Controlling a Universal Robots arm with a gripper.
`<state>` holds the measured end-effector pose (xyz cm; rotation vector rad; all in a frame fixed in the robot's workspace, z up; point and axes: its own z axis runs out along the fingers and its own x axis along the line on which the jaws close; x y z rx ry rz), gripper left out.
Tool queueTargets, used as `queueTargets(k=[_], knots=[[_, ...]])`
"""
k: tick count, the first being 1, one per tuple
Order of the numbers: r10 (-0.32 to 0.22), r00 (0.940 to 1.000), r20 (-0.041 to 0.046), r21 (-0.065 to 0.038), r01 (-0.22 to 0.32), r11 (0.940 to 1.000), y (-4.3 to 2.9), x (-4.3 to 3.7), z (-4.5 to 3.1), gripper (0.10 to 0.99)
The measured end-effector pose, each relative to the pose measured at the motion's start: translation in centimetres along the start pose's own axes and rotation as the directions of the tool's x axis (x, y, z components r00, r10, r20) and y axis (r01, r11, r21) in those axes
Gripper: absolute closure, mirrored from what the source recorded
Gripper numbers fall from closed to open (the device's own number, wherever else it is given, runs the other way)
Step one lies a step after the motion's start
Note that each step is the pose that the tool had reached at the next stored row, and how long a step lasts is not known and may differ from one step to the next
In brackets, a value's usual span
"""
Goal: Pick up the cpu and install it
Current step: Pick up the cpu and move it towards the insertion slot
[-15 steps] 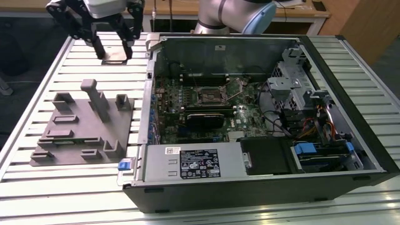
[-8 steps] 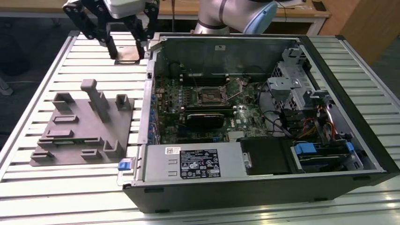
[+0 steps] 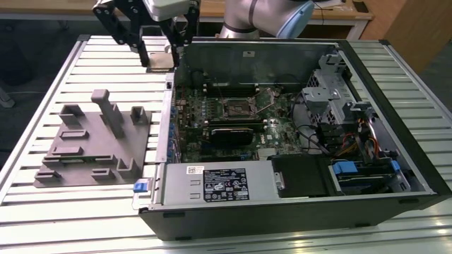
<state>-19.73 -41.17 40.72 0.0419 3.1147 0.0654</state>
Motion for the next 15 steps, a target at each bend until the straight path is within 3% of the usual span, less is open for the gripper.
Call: queueTargets(k=[15], knots=[[0.000,1.0000,-0.0021,0.000,0.000,1.0000,0.09,-4.36,0.78,0.549]])
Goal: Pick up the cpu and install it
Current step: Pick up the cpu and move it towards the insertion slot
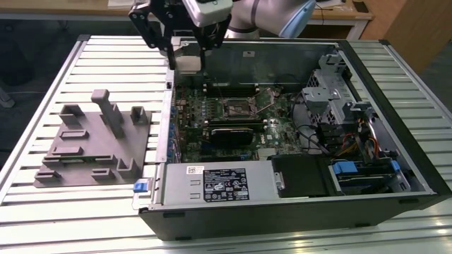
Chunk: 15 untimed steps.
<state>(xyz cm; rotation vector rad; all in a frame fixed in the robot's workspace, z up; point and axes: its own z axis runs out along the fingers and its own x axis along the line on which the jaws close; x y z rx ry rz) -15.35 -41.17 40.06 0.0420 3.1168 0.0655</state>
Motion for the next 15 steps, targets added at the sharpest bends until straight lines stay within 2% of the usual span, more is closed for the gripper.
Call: queueTargets(k=[8,15], knots=[[0.000,1.0000,-0.0002,0.000,0.000,1.0000,0.01,-1.73,0.89,0.549],[0.000,1.0000,-0.0004,0.000,0.000,1.0000,0.05,-3.75,1.86,0.549]])
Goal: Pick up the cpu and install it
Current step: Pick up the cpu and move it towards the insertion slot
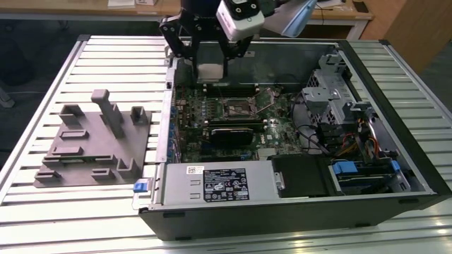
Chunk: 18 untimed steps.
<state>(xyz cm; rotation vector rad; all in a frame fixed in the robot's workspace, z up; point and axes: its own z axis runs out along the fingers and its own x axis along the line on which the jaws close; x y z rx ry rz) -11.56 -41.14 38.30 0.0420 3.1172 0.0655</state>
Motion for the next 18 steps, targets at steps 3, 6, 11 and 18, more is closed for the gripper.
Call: queueTargets(k=[3,6,11,18], knots=[[0.000,1.0000,-0.0003,0.000,0.000,1.0000,0.03,-1.02,0.45,0.549],[0.000,1.0000,-0.0004,0.000,0.000,1.0000,0.07,-2.01,0.89,0.549],[0.000,1.0000,-0.0004,0.000,0.000,1.0000,0.15,-3.59,1.65,0.549],[0.000,1.0000,-0.0003,0.000,0.000,1.0000,0.39,-4.94,2.73,0.549]])
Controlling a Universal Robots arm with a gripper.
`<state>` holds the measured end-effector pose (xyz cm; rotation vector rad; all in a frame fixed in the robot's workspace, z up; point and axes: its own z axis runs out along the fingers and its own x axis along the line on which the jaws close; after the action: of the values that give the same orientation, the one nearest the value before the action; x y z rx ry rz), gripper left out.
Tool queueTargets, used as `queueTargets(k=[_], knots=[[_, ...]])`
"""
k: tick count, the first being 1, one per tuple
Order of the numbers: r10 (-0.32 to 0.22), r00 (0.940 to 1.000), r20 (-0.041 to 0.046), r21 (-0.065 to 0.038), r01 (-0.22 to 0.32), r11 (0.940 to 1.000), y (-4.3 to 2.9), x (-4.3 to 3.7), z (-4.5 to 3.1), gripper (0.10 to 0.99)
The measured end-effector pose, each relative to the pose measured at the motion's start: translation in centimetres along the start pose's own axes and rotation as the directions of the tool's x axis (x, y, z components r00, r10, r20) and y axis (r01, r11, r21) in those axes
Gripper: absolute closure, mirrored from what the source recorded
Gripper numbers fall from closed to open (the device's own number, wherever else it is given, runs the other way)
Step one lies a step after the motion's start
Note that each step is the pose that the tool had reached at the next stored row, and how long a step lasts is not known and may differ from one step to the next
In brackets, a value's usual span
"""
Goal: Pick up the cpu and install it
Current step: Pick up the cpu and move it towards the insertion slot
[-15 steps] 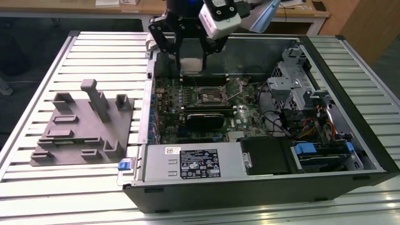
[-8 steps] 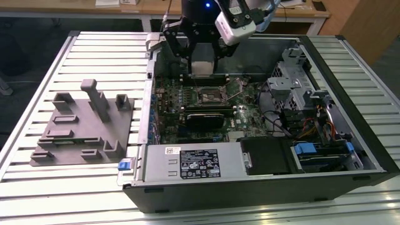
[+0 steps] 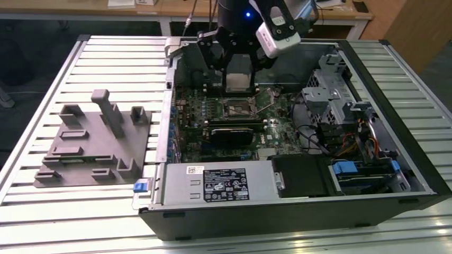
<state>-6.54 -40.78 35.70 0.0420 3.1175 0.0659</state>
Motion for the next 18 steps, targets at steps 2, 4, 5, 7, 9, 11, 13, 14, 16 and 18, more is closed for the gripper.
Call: queueTargets(k=[2,4,5,7,9,11,13,14,16,18], knots=[[0.000,1.0000,0.0000,0.000,0.000,1.0000,0.06,-0.24,0.30,0.549],[0.000,1.0000,0.0000,0.000,0.000,1.0000,0.13,-0.48,0.62,0.549],[0.000,1.0000,0.0000,0.000,0.000,1.0000,0.16,-0.60,0.77,0.549],[0.000,1.0000,0.0000,0.000,0.000,1.0000,0.22,-0.83,1.10,0.549],[0.000,1.0000,-0.0001,0.000,0.000,1.0000,0.29,-1.01,1.42,0.549],[0.000,1.0000,-0.0001,0.000,0.000,1.0000,0.36,-1.19,1.77,0.549],[0.000,1.0000,-0.0001,0.000,0.000,1.0000,0.45,-1.38,2.12,0.549],[0.000,1.0000,0.0000,-0.001,0.000,1.0000,0.50,-1.46,2.31,0.549],[0.000,1.0000,-0.0001,-0.001,0.000,1.0000,0.60,-1.57,2.67,0.549],[0.000,1.0000,0.0000,-0.001,0.000,1.0000,0.72,-1.68,3.04,0.549]])
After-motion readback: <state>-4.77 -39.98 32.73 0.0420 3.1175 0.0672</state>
